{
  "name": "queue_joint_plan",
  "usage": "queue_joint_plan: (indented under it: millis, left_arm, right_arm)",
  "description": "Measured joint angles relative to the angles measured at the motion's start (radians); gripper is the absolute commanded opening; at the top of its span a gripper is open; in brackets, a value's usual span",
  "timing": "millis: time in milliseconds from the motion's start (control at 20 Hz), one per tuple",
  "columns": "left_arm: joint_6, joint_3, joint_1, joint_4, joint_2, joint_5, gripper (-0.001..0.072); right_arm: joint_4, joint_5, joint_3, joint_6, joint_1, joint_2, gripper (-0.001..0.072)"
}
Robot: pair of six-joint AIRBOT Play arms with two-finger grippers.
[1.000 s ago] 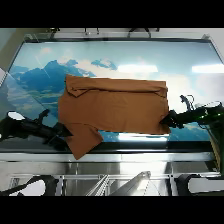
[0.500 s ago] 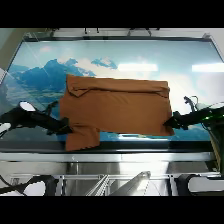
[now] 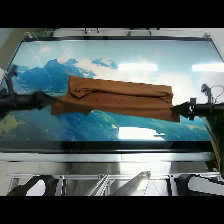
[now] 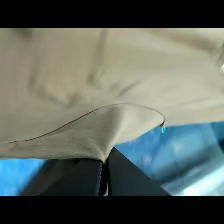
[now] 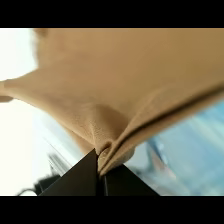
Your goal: Fold the shirts.
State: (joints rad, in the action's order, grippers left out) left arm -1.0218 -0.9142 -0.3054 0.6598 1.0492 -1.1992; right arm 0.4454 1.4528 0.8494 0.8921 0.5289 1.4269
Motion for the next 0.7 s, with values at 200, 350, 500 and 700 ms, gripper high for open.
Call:
queue_joint_plan:
  millis: [200, 350, 500, 700]
  left_arm:
    - [0.042, -0.161, 0.059, -0.021, 0.117, 0.073, 0.0030]
    - [0.063, -0.332, 0.105, -0.022, 0.338, 0.095, 0.0023]
    - [0.066, -0.552, 0.145, -0.022, 0.592, 0.075, 0.0022]
    - [0.064, -0.858, 0.188, -0.023, 0.885, 0.023, 0.0027]
  right_arm:
    - [-0.092, -0.118, 0.062, -0.024, -0.056, 0.011, 0.0025]
    - [-0.116, -0.256, 0.127, -0.042, -0.117, 0.076, 0.0025]
    - [-0.129, -0.373, 0.195, -0.049, -0.168, 0.187, 0.0025]
    - [-0.129, -0.458, 0.243, -0.053, -0.195, 0.309, 0.0025]
